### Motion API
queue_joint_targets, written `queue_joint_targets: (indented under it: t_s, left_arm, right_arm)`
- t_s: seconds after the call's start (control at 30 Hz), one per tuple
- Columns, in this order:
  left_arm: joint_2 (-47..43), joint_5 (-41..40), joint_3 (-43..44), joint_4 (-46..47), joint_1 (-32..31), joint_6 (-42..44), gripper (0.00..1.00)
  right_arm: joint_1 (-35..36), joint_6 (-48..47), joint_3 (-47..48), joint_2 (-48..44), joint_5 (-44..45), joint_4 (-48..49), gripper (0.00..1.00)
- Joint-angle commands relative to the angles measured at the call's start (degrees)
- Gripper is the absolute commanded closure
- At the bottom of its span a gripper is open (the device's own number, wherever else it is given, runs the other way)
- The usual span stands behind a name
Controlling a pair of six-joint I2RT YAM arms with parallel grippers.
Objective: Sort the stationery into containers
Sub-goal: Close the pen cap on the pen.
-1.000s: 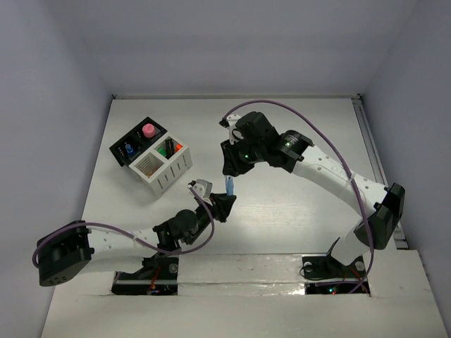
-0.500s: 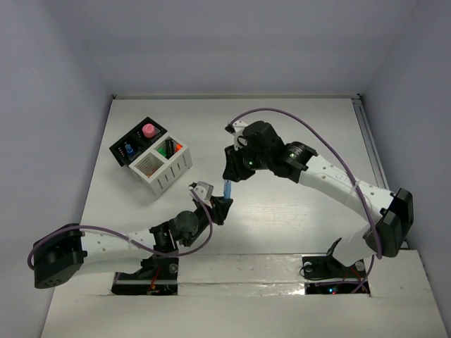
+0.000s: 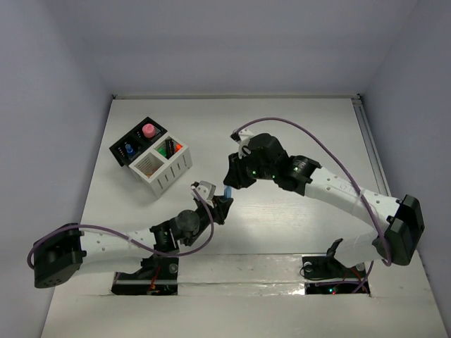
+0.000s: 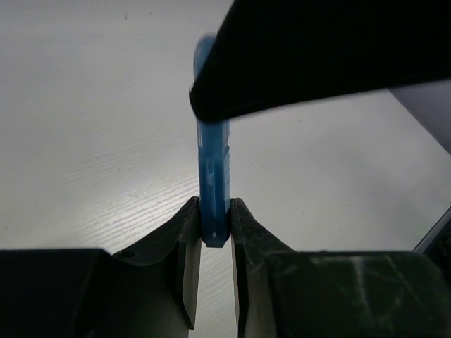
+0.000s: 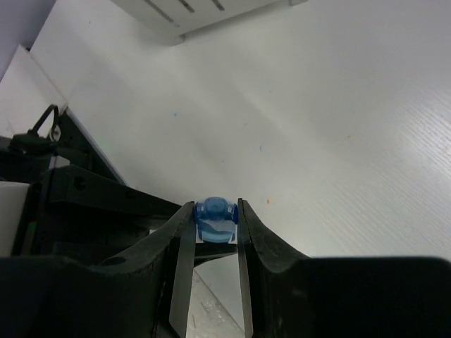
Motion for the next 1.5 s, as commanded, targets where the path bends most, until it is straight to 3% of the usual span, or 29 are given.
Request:
queue_joint_targets:
  t_s: [0.0, 0.27, 0.43, 0.77, 1.1, 1.47]
  left_arm:
    - [-1.0, 0.0, 5.2, 9.6, 0.0, 1.2, 1.00]
    - [0.6, 2.0, 6.5, 8.9, 0.0, 1.5, 1.00]
    - [-2.1, -0.1, 6.6, 8.0, 0.0, 2.8, 1.00]
    - [-5.2, -0.5, 12.4, 4.8, 0.7, 6.6, 1.00]
    - [-3.3, 6.3, 16.5, 6.2, 5.2, 6.0, 1.00]
    - [-1.2, 10.2, 28.7, 3.1, 7.6, 11.4, 1.00]
  right_arm:
    - [1.2, -1.0, -1.7, 1.4, -1.0, -1.5, 1.00]
    - [1.2, -4.2, 3.6, 1.8, 2.1, -4.8, 1.00]
    - [1.2, -3.6, 2.4, 1.5, -1.4, -4.6, 1.00]
    - [1.7, 2.4, -14.1, 0.3, -4.2, 4.3, 1.00]
    - [3.9, 5.1, -20.5, 0.8, -4.0, 10.6, 1.00]
    - [4.5, 8.8, -29.5, 5.1, -7.0, 21.2, 1.00]
